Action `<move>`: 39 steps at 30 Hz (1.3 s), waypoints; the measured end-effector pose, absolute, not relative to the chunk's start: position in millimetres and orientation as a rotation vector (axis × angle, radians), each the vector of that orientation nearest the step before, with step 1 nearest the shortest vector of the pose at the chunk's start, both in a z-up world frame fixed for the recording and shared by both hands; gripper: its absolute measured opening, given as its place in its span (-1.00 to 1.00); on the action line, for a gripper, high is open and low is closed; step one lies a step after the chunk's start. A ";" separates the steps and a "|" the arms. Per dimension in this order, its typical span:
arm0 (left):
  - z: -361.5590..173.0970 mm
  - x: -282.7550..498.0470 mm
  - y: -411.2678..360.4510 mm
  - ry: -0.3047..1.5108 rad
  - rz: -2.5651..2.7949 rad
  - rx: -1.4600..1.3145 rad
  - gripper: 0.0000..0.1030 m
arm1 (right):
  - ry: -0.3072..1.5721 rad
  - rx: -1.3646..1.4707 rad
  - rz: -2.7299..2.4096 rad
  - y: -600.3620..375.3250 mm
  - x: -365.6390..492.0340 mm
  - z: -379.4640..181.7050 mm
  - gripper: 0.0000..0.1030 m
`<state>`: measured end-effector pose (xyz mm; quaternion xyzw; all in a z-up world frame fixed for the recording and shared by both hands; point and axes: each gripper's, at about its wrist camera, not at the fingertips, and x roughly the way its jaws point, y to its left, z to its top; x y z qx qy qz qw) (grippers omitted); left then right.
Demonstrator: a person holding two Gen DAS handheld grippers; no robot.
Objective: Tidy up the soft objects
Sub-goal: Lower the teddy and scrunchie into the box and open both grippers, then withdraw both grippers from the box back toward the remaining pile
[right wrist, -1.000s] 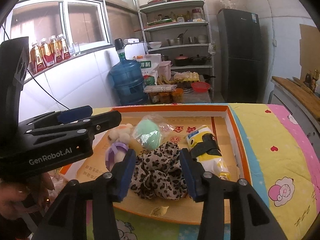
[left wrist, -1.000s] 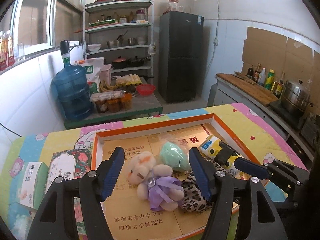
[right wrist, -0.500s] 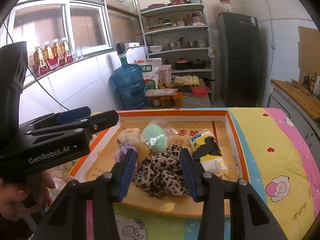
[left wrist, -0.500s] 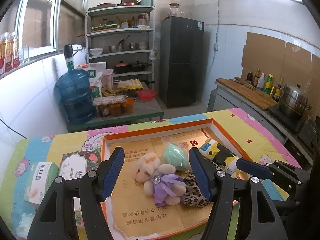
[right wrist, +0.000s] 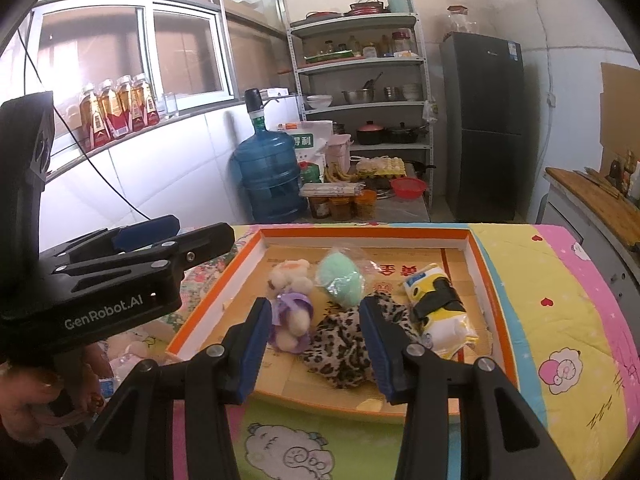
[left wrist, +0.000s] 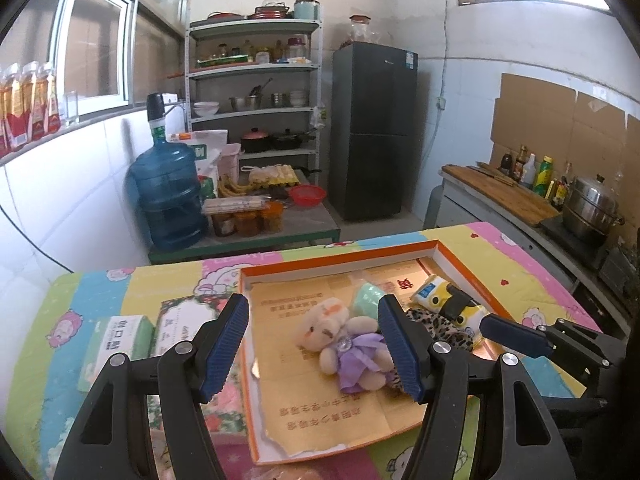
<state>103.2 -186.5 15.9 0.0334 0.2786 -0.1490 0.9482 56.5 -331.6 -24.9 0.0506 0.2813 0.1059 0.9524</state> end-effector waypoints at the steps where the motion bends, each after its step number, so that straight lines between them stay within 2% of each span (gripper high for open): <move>1: 16.4 101.3 -183.2 0.564 -0.298 0.070 0.34 | 0.571 0.102 0.217 -328.9 55.5 -24.1 -0.12; 39: 13.6 65.9 -65.5 0.548 -0.156 -0.010 0.34 | 0.572 0.033 0.322 -229.1 35.6 -11.8 -0.11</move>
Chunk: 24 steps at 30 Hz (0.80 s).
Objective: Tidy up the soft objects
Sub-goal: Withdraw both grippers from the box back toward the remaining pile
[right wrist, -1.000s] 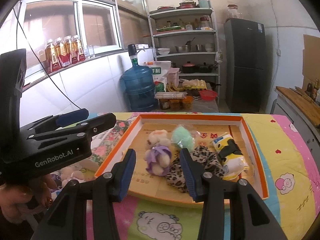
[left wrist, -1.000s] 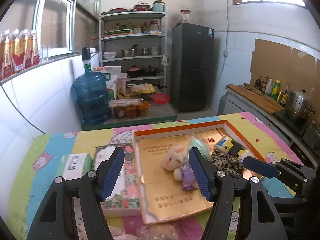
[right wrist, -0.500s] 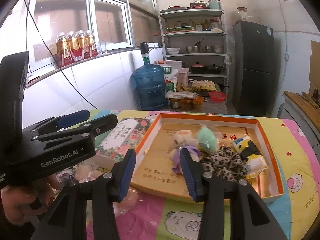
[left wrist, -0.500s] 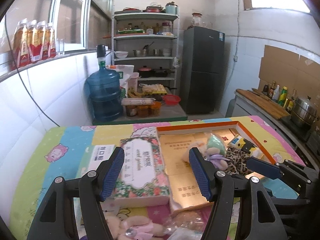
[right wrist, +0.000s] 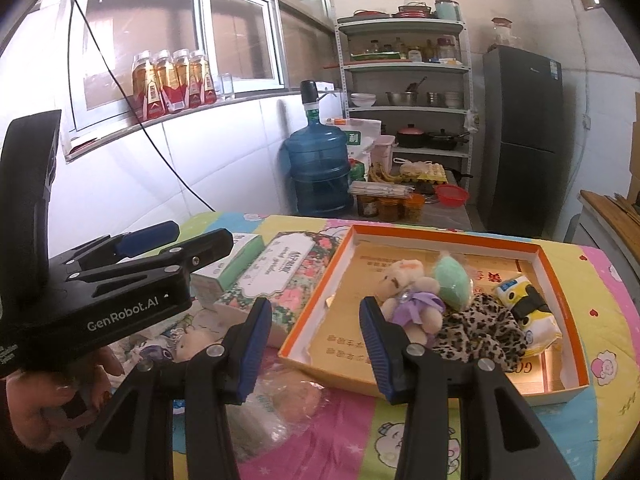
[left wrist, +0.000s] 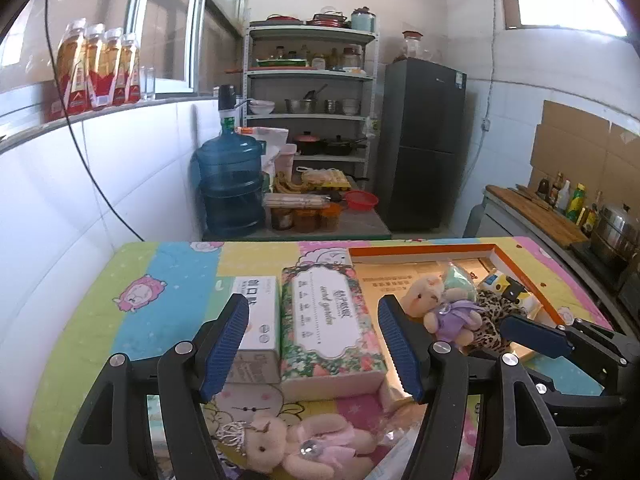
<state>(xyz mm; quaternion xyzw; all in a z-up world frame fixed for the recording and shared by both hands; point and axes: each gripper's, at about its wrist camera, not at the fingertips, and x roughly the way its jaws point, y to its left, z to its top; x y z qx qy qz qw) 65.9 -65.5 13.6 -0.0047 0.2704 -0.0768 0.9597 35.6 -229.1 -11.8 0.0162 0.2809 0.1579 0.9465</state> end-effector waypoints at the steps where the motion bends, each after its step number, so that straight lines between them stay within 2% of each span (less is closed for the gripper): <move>1: 13.1 64.9 -64.9 0.550 -0.153 -0.010 0.34 | 0.571 0.031 0.325 -226.4 34.9 -11.6 -0.11; 24: 0.1 45.0 -17.4 0.564 -0.098 -0.041 0.34 | 0.589 0.027 0.350 -191.1 22.9 -15.2 -0.11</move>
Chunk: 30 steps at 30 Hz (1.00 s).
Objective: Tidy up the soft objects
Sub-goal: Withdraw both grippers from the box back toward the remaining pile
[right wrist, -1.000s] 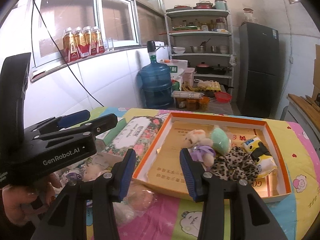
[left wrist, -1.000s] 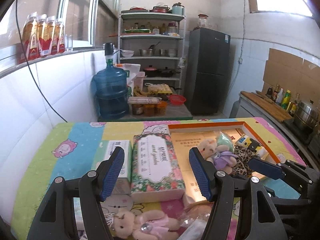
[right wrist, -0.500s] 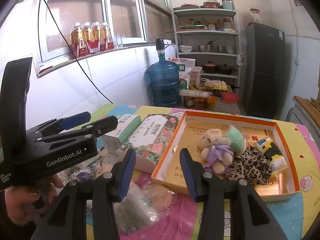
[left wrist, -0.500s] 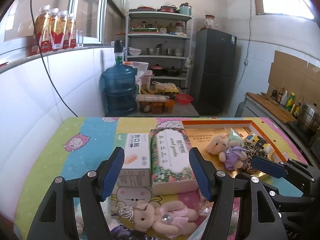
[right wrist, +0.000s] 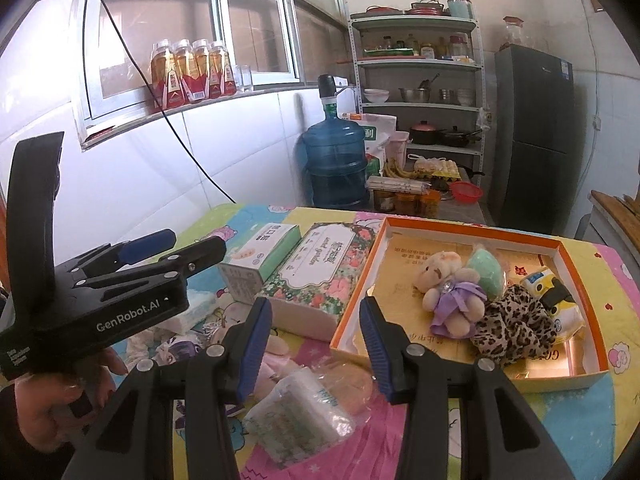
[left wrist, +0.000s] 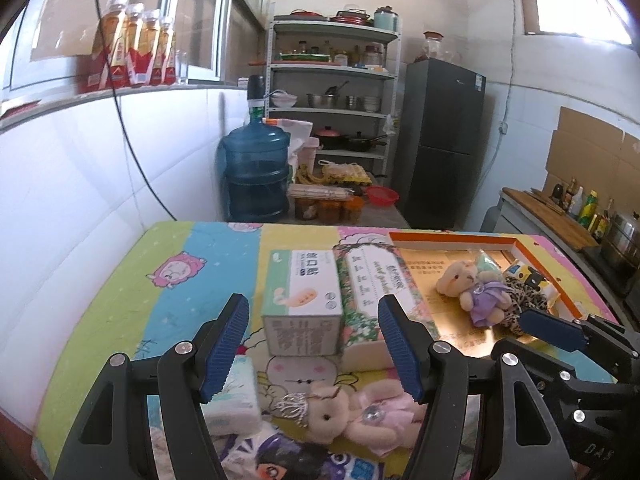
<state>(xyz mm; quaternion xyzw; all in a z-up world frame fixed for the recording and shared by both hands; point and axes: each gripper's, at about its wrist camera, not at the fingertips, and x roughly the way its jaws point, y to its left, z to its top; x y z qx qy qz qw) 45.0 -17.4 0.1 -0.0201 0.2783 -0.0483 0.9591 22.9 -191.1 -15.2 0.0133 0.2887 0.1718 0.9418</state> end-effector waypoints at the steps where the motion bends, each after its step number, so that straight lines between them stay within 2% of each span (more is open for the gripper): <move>1: -1.2 43.7 -13.9 0.564 -0.094 -0.045 0.34 | 0.591 0.024 0.347 -189.5 21.9 -16.5 -0.11; 4: -4.9 41.2 -6.9 0.566 -0.086 -0.049 0.34 | 0.598 0.027 0.341 -187.4 20.0 -19.8 -0.03; 6: -8.3 39.5 -3.4 0.569 -0.081 -0.047 0.34 | 0.601 0.032 0.336 -186.5 18.1 -22.7 0.15; 13: -18.2 34.9 8.9 0.578 -0.068 -0.053 0.35 | 0.619 0.047 0.325 -182.7 13.8 -30.8 0.19; 14: -19.6 34.6 11.1 0.580 -0.065 -0.055 0.42 | 0.620 0.049 0.323 -182.3 13.3 -31.6 0.21; 17: -23.7 33.7 17.7 0.588 -0.057 -0.058 0.47 | 0.622 0.058 0.316 -180.9 11.7 -33.8 0.41; 30: -34.9 24.2 40.6 0.587 -0.024 -0.063 0.48 | 0.597 0.087 0.253 -178.3 -0.6 -40.5 0.43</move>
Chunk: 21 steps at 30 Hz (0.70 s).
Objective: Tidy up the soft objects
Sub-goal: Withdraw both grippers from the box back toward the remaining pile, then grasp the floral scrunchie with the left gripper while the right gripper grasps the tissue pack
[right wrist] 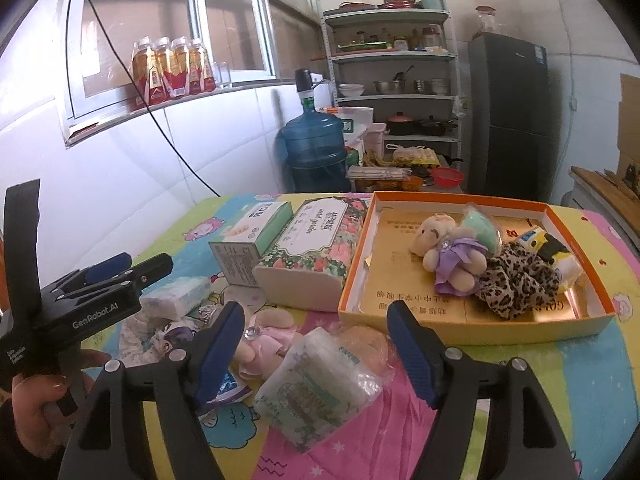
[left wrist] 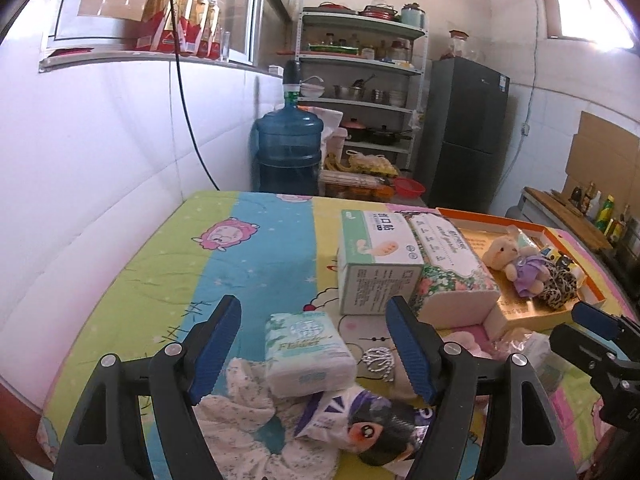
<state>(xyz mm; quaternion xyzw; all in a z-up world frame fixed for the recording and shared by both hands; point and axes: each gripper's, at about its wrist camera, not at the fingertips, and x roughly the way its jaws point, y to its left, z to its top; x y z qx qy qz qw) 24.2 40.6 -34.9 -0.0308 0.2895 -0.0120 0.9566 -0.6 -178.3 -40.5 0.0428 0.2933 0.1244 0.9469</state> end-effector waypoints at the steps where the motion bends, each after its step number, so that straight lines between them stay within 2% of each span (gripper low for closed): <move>1: -35.3 23.5 41.8 0.587 -0.022 -0.062 0.48 | 0.596 0.093 0.249 -178.2 -1.9 -41.2 0.43; 21: -47.4 4.3 57.3 0.570 -0.016 -0.052 0.48 | 0.639 0.171 0.158 -182.4 -10.1 -73.8 0.43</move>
